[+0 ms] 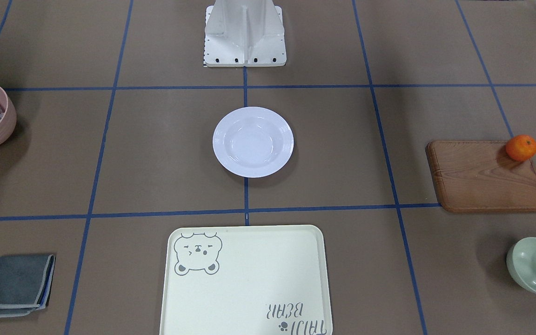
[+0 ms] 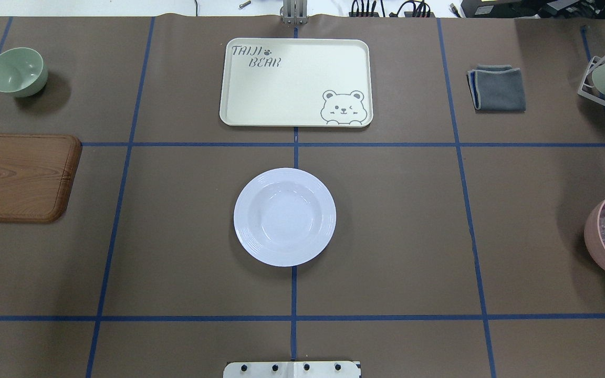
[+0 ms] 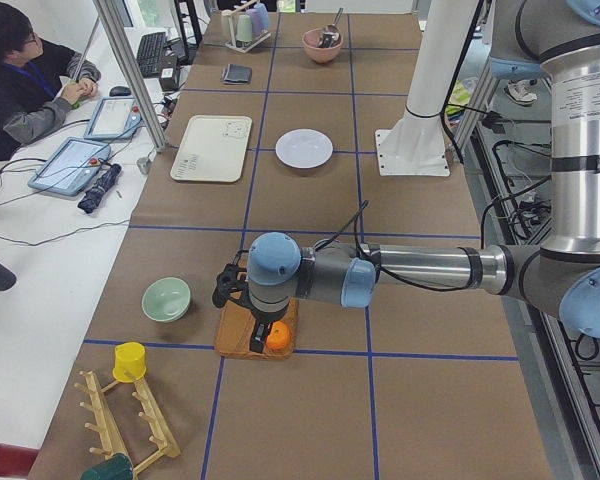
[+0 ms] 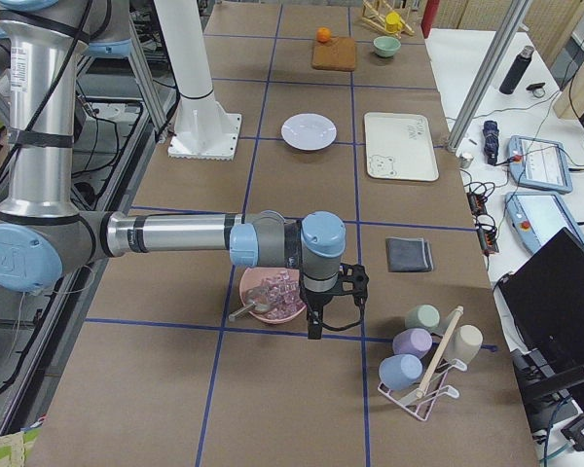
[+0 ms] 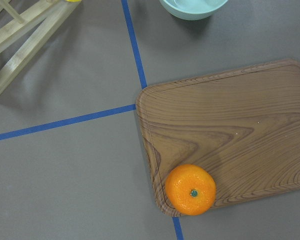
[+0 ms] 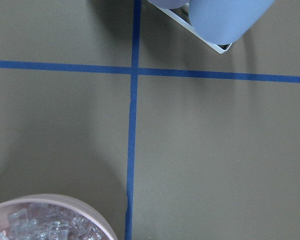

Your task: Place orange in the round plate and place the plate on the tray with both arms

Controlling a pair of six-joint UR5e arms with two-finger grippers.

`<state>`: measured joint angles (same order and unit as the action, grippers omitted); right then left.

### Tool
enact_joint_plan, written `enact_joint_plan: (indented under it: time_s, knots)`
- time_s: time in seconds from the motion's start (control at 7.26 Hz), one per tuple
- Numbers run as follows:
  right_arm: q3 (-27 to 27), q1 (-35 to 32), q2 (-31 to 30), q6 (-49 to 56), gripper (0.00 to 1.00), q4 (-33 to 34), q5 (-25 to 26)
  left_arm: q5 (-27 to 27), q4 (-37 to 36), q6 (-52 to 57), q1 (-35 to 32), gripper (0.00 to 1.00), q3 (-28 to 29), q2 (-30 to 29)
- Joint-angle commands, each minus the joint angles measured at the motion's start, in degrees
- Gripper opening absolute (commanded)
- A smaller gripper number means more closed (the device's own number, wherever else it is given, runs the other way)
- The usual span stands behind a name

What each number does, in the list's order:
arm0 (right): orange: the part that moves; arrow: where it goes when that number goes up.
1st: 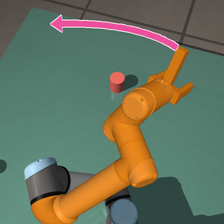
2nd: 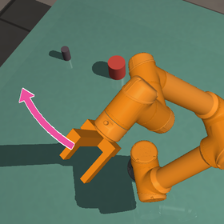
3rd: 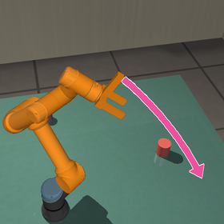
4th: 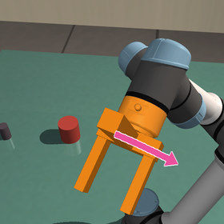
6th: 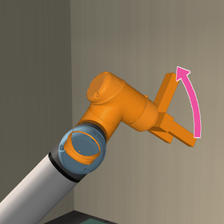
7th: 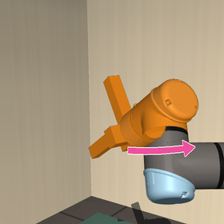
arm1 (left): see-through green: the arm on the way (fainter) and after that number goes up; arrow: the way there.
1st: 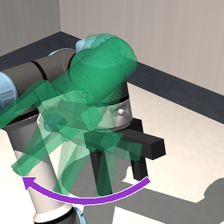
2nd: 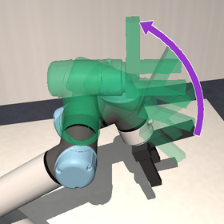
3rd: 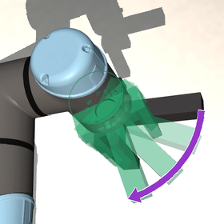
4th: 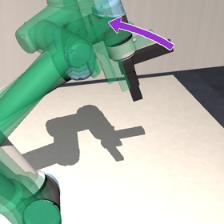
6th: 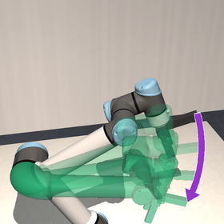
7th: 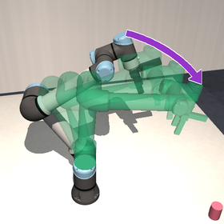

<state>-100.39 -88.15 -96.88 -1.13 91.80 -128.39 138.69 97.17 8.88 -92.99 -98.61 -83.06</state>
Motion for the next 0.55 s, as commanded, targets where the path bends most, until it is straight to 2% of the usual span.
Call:
enact_joint_plan:
  time_s: [0.0, 0.41]
  knots:
    - [-0.2, 0.0, -0.1, 0.0, 1.0, -0.2, -0.3, 0.1, 0.1, 0.1, 0.0, 0.99, -0.1, 0.1]
    - [-1.7, 0.0, -0.1, -0.3, 1.0, -0.1, 0.2, 0.4, 0.4, 0.2, -0.1, 1.0, -1.5, 2.1]
